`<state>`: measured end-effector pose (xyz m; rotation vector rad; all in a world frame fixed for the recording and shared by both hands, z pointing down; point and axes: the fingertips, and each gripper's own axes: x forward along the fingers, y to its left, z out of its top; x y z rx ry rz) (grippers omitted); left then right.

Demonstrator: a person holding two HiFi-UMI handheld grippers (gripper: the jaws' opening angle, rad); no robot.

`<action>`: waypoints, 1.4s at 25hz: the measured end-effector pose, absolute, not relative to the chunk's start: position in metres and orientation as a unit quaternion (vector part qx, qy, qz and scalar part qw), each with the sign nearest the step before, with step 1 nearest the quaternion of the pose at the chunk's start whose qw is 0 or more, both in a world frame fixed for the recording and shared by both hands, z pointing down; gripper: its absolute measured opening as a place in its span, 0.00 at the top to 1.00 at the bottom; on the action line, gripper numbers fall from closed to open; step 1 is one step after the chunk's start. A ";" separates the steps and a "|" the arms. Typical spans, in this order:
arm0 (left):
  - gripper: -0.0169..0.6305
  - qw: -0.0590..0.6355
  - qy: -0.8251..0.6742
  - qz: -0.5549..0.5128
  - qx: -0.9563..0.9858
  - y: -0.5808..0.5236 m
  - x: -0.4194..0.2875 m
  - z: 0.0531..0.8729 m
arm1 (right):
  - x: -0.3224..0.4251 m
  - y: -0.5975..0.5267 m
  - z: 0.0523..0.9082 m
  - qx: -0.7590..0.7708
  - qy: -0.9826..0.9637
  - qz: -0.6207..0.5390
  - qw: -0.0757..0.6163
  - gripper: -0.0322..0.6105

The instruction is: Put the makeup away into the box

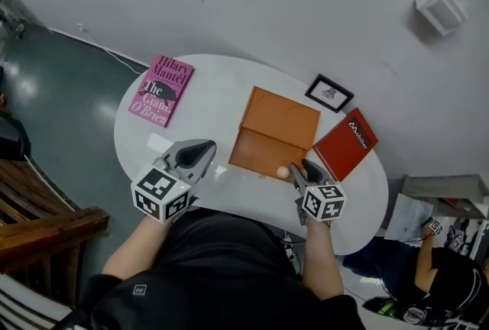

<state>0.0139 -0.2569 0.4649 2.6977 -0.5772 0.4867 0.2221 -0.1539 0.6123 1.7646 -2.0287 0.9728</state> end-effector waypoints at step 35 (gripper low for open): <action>0.44 0.254 -0.355 0.276 0.857 -0.276 -0.131 0.656 | -0.012 -0.202 0.467 0.468 -0.851 0.187 0.146 0.87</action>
